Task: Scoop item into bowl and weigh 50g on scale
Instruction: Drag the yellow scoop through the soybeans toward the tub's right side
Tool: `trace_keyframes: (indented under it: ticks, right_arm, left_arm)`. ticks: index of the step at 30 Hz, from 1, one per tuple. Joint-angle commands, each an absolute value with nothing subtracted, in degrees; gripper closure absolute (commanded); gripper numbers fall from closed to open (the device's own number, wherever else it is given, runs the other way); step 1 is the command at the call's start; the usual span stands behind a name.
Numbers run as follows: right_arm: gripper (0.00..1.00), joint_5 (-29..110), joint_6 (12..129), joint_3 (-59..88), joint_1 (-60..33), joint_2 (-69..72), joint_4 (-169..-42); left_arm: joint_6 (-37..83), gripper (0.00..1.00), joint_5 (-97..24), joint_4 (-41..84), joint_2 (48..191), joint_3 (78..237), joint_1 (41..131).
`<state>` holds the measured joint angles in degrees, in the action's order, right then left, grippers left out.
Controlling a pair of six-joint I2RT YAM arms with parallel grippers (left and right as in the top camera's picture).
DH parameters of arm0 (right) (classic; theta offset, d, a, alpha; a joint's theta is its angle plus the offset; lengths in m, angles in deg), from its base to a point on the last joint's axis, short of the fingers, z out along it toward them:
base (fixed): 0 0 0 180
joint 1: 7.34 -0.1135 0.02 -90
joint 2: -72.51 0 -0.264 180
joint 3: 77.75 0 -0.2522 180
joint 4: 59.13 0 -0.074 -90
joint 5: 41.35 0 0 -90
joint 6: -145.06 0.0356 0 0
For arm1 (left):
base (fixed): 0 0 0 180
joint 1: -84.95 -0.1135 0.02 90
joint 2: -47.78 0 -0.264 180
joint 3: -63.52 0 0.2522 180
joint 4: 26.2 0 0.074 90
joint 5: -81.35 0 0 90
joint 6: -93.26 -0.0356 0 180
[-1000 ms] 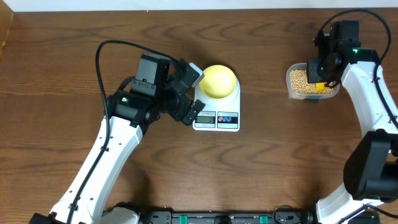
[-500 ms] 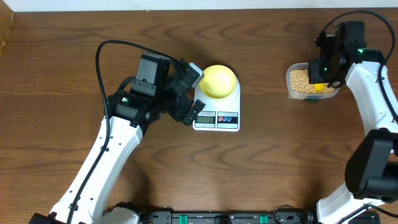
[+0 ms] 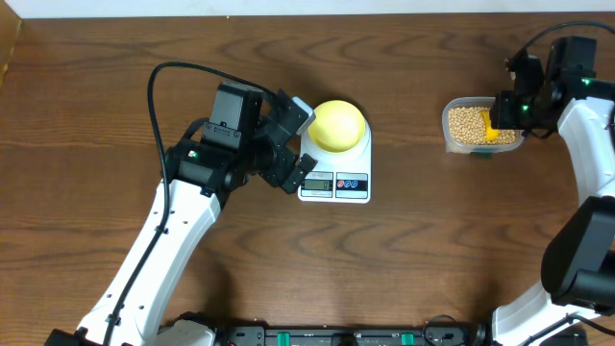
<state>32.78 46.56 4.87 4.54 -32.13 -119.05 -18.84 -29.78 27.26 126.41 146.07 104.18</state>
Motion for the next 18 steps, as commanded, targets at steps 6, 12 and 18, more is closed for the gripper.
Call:
trace_keyframes:
  ticks: [6,12,18]
  right_arm:
    - [0.99,26.5,45.1,7.8,7.0,-33.2,-118.3]
    - [0.99,22.7,45.1,9.4,9.1,-33.2,-117.3]
    - [0.99,20.6,45.1,9.5,10.9,-33.2,-117.2]
  left_arm:
    - [-18.3,0.02,-30.5,27.4,125.5,145.7,104.0]
    - [-18.3,0.02,-30.5,27.4,125.5,145.7,104.0]
    - [-18.3,0.02,-30.5,27.4,125.5,145.7,104.0]
